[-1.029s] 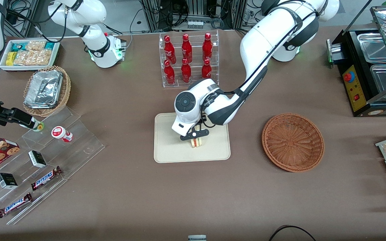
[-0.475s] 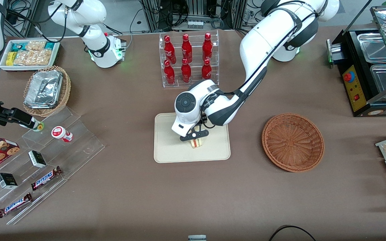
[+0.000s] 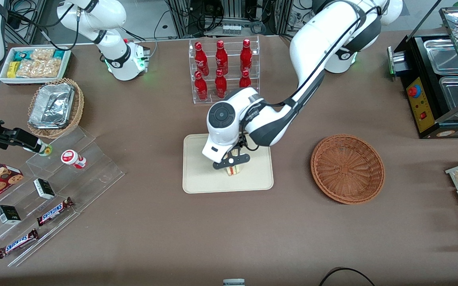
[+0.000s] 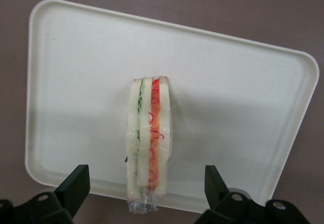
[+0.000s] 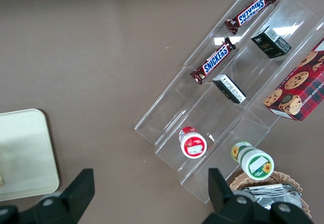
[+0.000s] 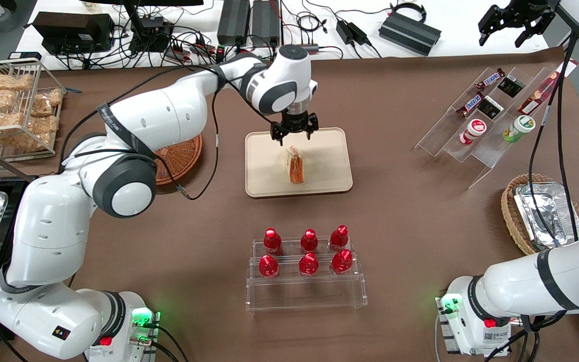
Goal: Place sandwich from basket to tray
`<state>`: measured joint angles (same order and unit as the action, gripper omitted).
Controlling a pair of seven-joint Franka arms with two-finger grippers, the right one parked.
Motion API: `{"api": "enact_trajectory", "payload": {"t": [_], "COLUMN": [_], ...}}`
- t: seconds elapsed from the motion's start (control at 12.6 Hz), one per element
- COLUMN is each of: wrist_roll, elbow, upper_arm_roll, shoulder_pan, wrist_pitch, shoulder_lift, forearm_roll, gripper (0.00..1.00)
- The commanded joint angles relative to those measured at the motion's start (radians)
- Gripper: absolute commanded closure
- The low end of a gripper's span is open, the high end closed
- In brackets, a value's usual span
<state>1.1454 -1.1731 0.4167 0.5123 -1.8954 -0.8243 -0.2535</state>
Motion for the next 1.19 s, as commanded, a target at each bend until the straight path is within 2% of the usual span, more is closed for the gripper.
{"api": "enact_trajectory", "payload": {"t": [0.0,0.08,0.24,0.4,0.79,1.11], "wrist_roll": [-0.044,-0.094,-0.086,-0.136,-0.407,-0.476], "elbow": [-0.014,-0.017,-0.014,-0.046,-0.197,-0.266], "upper_arm_roll": [-0.001,-0.001,-0.004,0.008,0.007,0.007], "shoulder_pan": [-0.038,-0.064,-0.084,-0.187,-0.336,-0.402], "wrist_pitch": [0.033,0.057,0.154,0.208,0.208,0.208], "shoulder_lift": [0.057,0.077,0.121,0.174,0.321,0.396], "forearm_roll": [-0.007,-0.007,0.005,0.023,0.063,0.097], "gripper": [0.00,0.00,0.00,0.00,0.00,0.00]}}
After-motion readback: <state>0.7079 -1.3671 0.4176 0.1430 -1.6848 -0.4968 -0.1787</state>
